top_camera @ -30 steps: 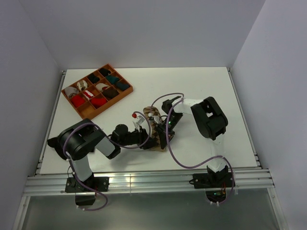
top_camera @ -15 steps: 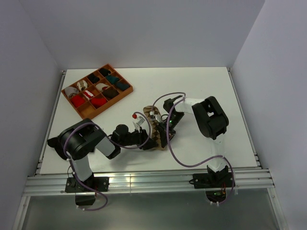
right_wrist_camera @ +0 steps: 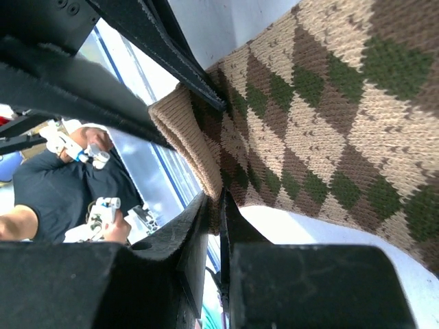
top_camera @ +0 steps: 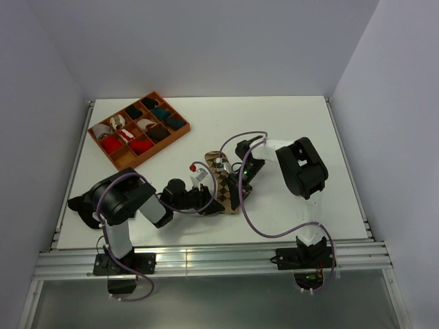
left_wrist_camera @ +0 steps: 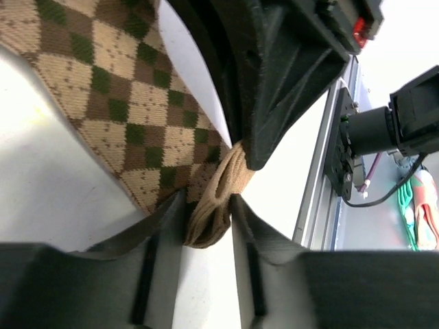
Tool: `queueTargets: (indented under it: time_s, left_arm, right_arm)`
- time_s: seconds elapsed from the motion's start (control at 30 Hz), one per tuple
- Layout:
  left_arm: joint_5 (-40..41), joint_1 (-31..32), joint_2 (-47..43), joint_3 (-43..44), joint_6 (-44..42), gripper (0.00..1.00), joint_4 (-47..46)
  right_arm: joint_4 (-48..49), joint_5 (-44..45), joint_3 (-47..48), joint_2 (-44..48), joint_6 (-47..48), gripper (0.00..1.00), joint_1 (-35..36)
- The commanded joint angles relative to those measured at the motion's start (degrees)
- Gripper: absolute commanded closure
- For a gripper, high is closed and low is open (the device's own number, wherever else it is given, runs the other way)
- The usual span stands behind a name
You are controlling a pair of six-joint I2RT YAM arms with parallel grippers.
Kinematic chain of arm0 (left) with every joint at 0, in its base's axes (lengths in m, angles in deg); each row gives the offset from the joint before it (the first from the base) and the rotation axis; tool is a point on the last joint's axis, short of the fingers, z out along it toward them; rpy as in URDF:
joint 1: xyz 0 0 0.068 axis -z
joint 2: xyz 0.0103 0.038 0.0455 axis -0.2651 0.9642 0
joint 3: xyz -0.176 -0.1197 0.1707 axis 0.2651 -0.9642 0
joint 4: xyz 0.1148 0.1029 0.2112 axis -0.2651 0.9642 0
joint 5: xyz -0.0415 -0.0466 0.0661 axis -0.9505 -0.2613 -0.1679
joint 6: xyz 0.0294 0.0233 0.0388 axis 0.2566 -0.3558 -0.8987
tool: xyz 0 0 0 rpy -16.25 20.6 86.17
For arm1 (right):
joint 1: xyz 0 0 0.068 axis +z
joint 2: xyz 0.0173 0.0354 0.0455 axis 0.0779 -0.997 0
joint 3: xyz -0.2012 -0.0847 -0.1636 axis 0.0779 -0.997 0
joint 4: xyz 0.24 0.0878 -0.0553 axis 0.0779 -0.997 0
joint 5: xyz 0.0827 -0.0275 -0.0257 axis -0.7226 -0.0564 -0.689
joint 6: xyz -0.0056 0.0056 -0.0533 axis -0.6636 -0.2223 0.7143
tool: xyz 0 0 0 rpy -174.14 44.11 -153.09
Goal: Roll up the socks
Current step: Roll the sock at the center of the board.
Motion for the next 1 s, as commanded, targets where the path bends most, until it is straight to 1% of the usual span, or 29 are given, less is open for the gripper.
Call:
queueTargets:
  time_s: [0.0,0.03,0.1,0.13,0.2,0.23,0.27,0.33,0.37,0.4,0.43,0.47,0.5,0.53,0.6,0.63,0.7,0.73,0.8,0.83,0.87,0.9,0.93,0.97]
  left_arm:
    - [1.21,0.02,0.51,1.57,0.84,0.67,1.43]
    - [1.56,0.02,0.07,2.09,1.28,0.76,4.48]
    - [2.26,0.02,-0.20,2.71,2.33,0.85,7.39]
    - [2.61,0.02,-0.63,3.85,3.04,0.94,9.50]
    - [3.49,0.02,-1.07,4.21,4.44,1.00,13.46]
    - [4.10,0.02,-1.86,4.47,5.84,1.00,15.74]
    - [4.20,0.02,-2.30,4.56,6.20,1.00,18.54]
    - [4.73,-0.07,-3.09,6.22,8.48,1.00,24.08]
    - [4.03,-0.07,-3.27,6.84,8.84,1.00,26.20]
    - [3.41,-0.15,-3.45,8.50,9.45,1.00,31.18]
    - [3.49,-0.15,-3.36,9.56,10.68,1.00,34.10]
    - [2.89,-0.24,-3.27,10.61,11.13,1.00,37.35]
    - [2.10,-0.33,-3.01,12.54,11.57,1.00,41.73]
    - [0.78,-0.33,-2.40,13.25,12.79,1.00,43.69]
    - [-1.42,-0.42,-1.35,15.36,14.64,1.00,47.98]
    - [-3.25,-0.59,-0.38,15.89,16.21,1.00,48.97]
    - [-5.19,-1.03,0.59,17.30,17.54,1.00,50.82]
    - [-6.08,-1.21,1.55,17.83,18.16,1.00,53.09]
    - [-7.49,-1.82,1.91,18.71,19.30,1.00,54.86]
    - [-8.10,-2.00,1.91,18.88,19.65,1.00,56.44]
    - [-8.37,-2.00,1.91,19.23,19.83,1.00,57.41]
    - [-8.54,-2.17,1.91,19.67,20.35,1.00,58.46]
    - [-8.89,-2.26,2.09,19.76,20.88,1.00,58.82]
    - [-9.51,-2.35,2.26,19.85,21.23,1.00,59.17]
  right_arm:
    - [0.96,-0.10,0.30,2.92,-0.68,0.86,-0.57]
    - [1.66,1.39,0.03,3.62,-1.82,0.86,-0.57]
    - [4.11,2.98,-1.11,4.50,-3.05,0.85,-0.57]
    - [4.74,3.77,-1.46,5.02,-3.84,0.84,-0.57]
    - [6.50,6.14,-2.08,6.60,-4.64,0.80,-0.48]
    - [7.37,6.93,-2.43,7.22,-5.60,0.76,-0.48]
    - [9.64,9.29,-3.30,9.23,-6.30,0.67,-0.40]
    - [11.77,11.76,-4.27,11.70,-7.53,0.60,-0.48]
    - [12.47,13.25,-4.45,14.58,-7.63,0.56,-0.48]
    - [14.31,16.31,-5.15,16.26,-7.71,0.50,-0.48]
    - [15.28,18.17,-5.59,18.02,-7.37,0.47,-0.48]
    - [17.38,19.93,-6.64,21.86,-6.93,0.46,-0.48]
    - [18.53,22.82,-7.26,23.82,-6.49,0.44,-0.48]
    - [19.41,23.54,-7.96,27.40,-5.01,0.44,-0.48]
    - [21.87,24.69,-10.07,31.03,-3.24,0.44,-0.40]
    - [22.75,25.39,-10.86,34.26,-1.32,0.44,-0.22]
    - [25.04,26.27,-13.93,37.62,1.15,0.44,0.57]
    - [26.18,26.88,-15.51,40.86,3.16,0.44,1.09]
    - [29.43,27.76,-20.96,44.39,6.85,0.44,3.11]
    - [32.75,29.94,-25.68,48.06,8.01,0.43,4.25]
    - [34.52,31.18,-28.33,50.10,9.06,0.43,5.66]
    - [36.63,33.02,-30.97,53.94,11.07,0.43,8.80]
    - [38.91,36.17,-33.52,55.64,11.70,0.42,10.75]
    - [42.42,37.51,-37.64,57.05,12.49,0.41,13.90]
